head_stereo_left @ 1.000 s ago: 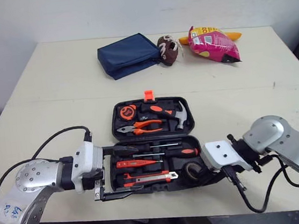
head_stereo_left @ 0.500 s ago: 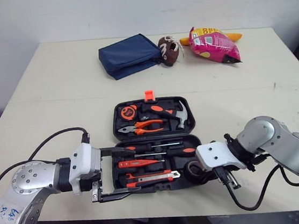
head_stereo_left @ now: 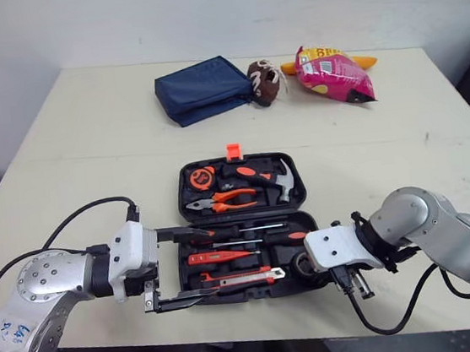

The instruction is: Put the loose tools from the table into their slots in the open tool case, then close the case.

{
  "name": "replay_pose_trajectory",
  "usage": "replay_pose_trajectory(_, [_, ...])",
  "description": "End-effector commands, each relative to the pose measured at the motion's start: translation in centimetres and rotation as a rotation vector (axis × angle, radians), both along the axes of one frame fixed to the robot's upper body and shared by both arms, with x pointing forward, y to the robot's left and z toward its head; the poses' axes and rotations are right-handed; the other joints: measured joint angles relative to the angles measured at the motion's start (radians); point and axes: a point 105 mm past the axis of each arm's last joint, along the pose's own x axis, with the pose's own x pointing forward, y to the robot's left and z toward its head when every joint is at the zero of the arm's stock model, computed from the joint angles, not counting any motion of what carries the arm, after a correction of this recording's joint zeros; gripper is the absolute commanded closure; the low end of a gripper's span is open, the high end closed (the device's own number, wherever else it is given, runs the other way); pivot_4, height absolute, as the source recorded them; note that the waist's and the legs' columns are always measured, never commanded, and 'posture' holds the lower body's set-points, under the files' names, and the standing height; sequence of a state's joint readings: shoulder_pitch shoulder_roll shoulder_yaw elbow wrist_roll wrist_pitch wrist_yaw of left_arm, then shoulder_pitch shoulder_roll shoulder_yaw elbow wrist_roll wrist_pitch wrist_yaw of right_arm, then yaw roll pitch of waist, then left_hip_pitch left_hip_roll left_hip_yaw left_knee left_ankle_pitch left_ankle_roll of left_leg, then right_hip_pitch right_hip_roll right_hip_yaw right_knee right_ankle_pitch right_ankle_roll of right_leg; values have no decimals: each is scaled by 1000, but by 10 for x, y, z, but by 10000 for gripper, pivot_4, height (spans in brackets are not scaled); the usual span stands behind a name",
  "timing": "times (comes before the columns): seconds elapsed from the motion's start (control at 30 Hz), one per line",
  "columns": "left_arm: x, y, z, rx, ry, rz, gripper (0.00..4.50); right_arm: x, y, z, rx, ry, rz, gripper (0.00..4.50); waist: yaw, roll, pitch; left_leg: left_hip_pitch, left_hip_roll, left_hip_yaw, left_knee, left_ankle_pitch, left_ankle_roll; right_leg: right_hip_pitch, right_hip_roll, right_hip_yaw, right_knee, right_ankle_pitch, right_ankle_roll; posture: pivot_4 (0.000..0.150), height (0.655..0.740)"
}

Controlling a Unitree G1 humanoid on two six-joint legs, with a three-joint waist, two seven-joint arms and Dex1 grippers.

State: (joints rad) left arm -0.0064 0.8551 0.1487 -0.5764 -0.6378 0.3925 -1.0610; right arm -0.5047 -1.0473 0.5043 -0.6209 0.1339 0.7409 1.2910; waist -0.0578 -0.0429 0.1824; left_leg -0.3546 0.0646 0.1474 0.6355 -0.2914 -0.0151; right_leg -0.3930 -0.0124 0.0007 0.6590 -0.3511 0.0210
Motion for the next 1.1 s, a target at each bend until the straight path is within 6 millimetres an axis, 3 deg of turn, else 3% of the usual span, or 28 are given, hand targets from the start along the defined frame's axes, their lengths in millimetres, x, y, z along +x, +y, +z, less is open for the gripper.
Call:
replay_pose_trajectory(0.03, [-3,-1,5,2,-36,-5,0,1,-14,-13,-91,4,-33,44744,2,-1,0,0,0,0,0,0,0,0,0,0,0,0,0,1500,7400])
replay_pose_trajectory(0.17, [-3,-1,5,7,-40,-6,0,6,-27,-19,-180,-47,-32,44744,5,-3,-2,0,0,0,0,0,0,0,-1,-1,0,0,0,1500,7400])
replay_pose_trajectory(0.33, [-2,-2,3,10,-42,-12,0,-3,-17,-19,-126,1,-22,44744,7,-9,-6,0,-3,-1,0,-1,3,2,-7,-6,-3,1,-1,1500,7400])
replay_pose_trajectory(0.47, [-3,-2,2,8,-45,-11,0,-5,-20,-21,-133,20,-21,44744,7,-9,-6,0,-4,-1,0,-1,5,2,-11,-8,-4,1,-1,1500,7400])
replay_pose_trajectory(0.7, [-1,-1,1,6,-49,2,0,5,-15,-15,-75,-8,-9,44744,8,-10,-6,-1,-4,-2,-2,-1,5,3,-11,-11,-5,1,-2,1500,7400])
replay_pose_trajectory(0.8, [0,-1,1,5,-51,5,0,-1,-8,-10,-14,24,56,33420,4,-8,-6,-1,-4,-2,-2,-1,6,3,-11,-10,-5,1,-1,1500,7400])
replay_pose_trajectory(0.87, [1,1,1,6,-52,10,0,-13,4,9,122,98,134,24220,6,-6,-4,-1,-4,-2,-3,-3,11,2,-11,-11,-5,1,-1,1500,7400])
replay_pose_trajectory(0.93, [2,3,2,11,-53,14,0,-14,7,27,211,132,172,24220,10,-3,-2,-2,-4,-3,-4,-3,10,1,-11,-12,-5,0,-2,1500,7400])
replay_pose_trajectory(1.1, [4,7,3,21,-56,24,0,-1,0,41,307,114,162,24220,10,2,1,-5,-4,-3,-4,-2,8,-1,-10,-12,-5,-1,0,1500,7400])
